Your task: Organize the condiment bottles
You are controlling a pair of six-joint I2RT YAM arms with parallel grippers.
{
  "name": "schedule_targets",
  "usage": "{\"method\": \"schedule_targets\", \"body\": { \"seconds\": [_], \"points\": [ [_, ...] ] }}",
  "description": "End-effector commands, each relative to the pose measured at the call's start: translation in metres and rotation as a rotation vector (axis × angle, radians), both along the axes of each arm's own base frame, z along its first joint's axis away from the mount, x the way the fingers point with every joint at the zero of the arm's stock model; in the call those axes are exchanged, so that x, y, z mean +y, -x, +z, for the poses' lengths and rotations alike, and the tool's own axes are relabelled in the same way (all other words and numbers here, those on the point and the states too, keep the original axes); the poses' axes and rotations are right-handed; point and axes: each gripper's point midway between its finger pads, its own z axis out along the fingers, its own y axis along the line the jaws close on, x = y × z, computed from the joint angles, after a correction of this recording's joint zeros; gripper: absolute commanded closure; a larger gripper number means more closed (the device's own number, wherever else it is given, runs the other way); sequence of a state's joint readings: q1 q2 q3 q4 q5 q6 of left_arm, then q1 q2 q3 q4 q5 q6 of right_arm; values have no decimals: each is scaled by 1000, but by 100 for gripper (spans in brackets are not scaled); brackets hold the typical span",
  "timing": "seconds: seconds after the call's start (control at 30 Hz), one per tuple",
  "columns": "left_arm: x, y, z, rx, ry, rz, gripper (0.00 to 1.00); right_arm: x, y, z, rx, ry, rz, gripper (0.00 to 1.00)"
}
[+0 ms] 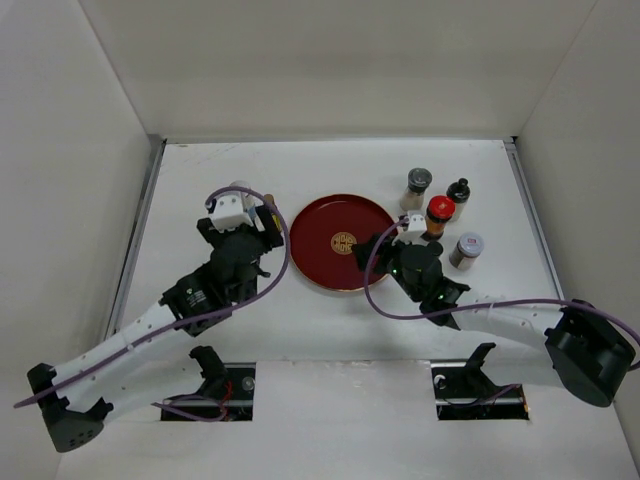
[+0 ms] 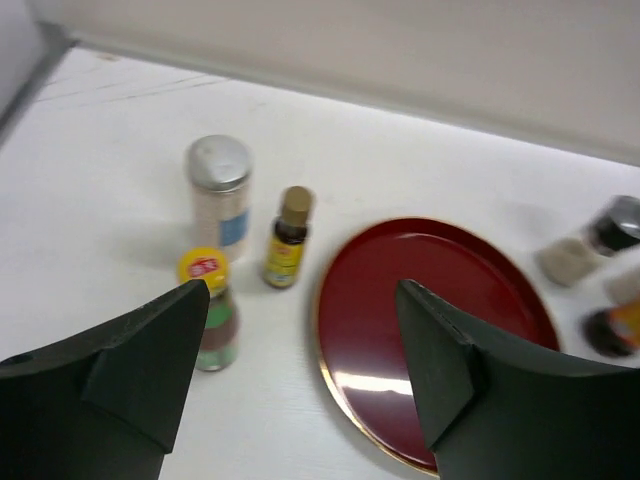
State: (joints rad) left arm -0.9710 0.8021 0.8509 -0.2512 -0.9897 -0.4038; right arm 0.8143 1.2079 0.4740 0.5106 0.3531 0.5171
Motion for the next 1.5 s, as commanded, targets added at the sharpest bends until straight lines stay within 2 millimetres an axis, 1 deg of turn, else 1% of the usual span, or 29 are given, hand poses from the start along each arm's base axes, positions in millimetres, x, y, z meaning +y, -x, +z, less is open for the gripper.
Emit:
{"method": "schedule_targets", "body": {
  "seconds": [0.0,0.07,0.13,0.27,0.33,0.4,0.53,0.67,0.87,1.0,1.13,1.23,1.3,1.4,1.47],
  "points": [
    [26,-13,-17,77,-65,115,24,10,1,26,-73,-81,32,26],
    [31,-20,-28,116,-49,131,23,12,1,22,-60,-70,41,24],
    [40,-27,-38,149,-37,156,22,15,2,21,-57,-71,54,23],
    [47,-43,-65,242,-36,155,22,16,2,19,-52,-68,59,23],
    [49,-49,-74,267,-32,156,23,17,3,20,-50,-68,65,23],
    [49,-53,-78,271,-19,151,25,17,3,22,-56,-72,68,22],
    [48,-59,-85,292,-22,143,33,20,3,16,-40,-61,77,22],
    [53,-62,-95,307,-25,162,37,19,2,15,-38,-60,75,22],
    [63,-65,-104,325,-44,193,42,19,2,15,-39,-62,75,22],
    [66,-68,-104,322,-54,201,47,19,2,14,-34,-59,75,22],
    [66,-72,-103,306,-50,197,57,21,2,13,-34,-58,79,23],
    [66,-73,-106,316,-64,195,68,22,3,14,-31,-60,88,23],
    [67,-71,-108,321,-64,197,72,21,4,16,-36,-65,87,23],
    [69,-67,-101,310,-62,199,78,18,2,14,-30,-67,78,23],
    [72,-63,-86,281,-44,201,80,19,3,17,-37,-74,81,23]
  ]
}}
